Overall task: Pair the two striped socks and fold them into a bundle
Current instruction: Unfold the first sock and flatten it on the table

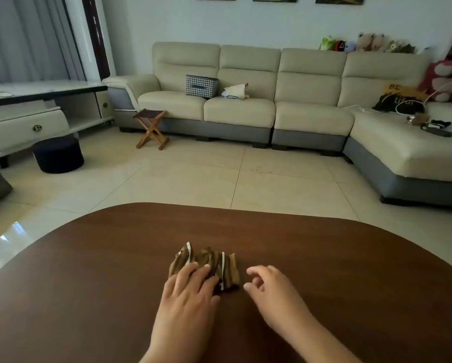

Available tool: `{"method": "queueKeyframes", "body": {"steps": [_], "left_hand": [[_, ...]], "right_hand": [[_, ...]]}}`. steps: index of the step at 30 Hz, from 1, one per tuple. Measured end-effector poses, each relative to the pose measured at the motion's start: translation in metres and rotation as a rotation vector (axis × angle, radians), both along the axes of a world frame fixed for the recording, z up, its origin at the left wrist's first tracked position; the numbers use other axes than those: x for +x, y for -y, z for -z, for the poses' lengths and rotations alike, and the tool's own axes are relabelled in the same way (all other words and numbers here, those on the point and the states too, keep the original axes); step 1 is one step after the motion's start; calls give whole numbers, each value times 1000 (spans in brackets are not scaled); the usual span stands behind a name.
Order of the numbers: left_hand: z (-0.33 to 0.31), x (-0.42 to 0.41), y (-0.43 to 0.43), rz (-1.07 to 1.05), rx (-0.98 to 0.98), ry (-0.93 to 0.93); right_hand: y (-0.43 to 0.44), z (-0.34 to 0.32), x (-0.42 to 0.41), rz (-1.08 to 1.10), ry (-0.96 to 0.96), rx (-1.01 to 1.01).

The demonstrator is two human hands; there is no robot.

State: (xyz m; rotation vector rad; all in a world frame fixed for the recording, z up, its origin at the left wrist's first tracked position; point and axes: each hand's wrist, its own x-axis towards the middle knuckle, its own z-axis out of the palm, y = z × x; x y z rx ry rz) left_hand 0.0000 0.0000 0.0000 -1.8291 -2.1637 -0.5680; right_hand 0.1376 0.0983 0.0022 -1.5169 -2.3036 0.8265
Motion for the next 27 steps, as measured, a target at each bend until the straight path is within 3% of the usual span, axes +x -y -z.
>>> {"method": "queueKeyframes", "body": {"steps": [4, 9, 16, 19, 22, 27], "left_hand": [[8, 7, -12, -57, -93, -73], [11, 11, -19, 5, -143, -59], [10, 27, -24, 85, -219, 344], [14, 31, -17, 41, -41, 496], [10, 34, -11, -9, -58, 684], [6, 34, -1, -101, -100, 1002]], "right_hand": [[4, 16, -27, 36, 141, 128], [1, 23, -37, 99, 75, 161], [11, 11, -22, 161, -285, -154], [18, 8, -10, 216, -448, -317], [26, 4, -4, 232, -608, -499], [42, -1, 6, 264, -765, -601]]}}
